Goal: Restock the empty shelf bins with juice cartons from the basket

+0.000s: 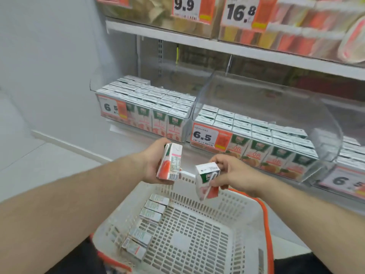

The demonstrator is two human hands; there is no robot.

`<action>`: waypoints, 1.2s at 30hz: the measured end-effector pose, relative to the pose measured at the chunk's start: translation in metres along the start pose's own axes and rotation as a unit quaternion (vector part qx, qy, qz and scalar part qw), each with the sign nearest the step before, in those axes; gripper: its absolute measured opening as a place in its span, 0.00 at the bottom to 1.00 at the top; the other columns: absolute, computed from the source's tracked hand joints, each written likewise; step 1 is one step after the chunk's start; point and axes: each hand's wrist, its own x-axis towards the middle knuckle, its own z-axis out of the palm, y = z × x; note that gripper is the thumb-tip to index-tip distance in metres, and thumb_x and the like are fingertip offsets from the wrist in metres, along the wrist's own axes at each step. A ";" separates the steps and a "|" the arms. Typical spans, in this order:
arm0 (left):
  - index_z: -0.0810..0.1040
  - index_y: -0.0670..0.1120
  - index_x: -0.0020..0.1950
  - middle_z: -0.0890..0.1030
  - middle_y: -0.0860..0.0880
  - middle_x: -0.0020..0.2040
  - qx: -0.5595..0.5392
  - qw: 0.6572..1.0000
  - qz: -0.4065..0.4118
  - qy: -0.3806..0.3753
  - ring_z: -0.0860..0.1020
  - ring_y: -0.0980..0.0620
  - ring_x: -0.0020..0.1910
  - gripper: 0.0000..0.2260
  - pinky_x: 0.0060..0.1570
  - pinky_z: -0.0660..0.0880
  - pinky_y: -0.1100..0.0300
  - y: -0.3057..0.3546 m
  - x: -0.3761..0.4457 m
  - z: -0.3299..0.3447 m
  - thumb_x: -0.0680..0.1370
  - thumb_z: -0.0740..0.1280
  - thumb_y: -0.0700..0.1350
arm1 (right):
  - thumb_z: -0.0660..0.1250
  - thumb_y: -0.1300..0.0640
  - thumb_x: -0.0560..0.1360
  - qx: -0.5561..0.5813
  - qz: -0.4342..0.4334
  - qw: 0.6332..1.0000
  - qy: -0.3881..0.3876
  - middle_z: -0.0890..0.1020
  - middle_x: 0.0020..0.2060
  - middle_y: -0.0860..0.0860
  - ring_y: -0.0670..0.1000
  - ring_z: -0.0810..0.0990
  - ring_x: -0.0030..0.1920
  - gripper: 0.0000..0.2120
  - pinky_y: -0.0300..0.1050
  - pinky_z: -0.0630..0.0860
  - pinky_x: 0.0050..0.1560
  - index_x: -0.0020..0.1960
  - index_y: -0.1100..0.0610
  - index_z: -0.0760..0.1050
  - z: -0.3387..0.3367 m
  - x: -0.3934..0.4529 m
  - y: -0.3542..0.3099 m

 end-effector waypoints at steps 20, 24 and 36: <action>0.80 0.50 0.57 0.84 0.48 0.53 0.339 0.910 0.173 -0.167 0.81 0.49 0.55 0.21 0.63 0.74 0.50 0.012 -0.005 0.021 0.65 0.74 0.43 | 0.57 0.69 0.51 0.241 -0.061 0.965 0.077 0.76 0.33 0.57 0.54 0.71 0.35 0.21 0.43 0.66 0.33 0.39 0.58 0.80 0.002 0.038 -0.019; 0.77 0.50 0.61 0.83 0.47 0.54 0.369 0.898 0.235 -0.050 0.81 0.48 0.55 0.27 0.60 0.77 0.49 0.010 -0.005 0.016 0.64 0.80 0.44 | 0.66 0.70 0.62 0.156 -0.082 0.979 0.101 0.83 0.40 0.54 0.51 0.75 0.35 0.20 0.42 0.71 0.35 0.50 0.56 0.83 0.004 0.036 -0.025; 0.67 0.58 0.50 0.72 0.57 0.44 0.529 0.645 0.420 0.356 0.77 0.51 0.45 0.21 0.41 0.73 0.56 0.036 -0.057 0.001 0.65 0.69 0.66 | 0.65 0.53 0.76 0.238 -0.111 0.958 0.119 0.84 0.47 0.56 0.54 0.79 0.34 0.12 0.45 0.71 0.32 0.55 0.58 0.80 0.042 0.028 -0.080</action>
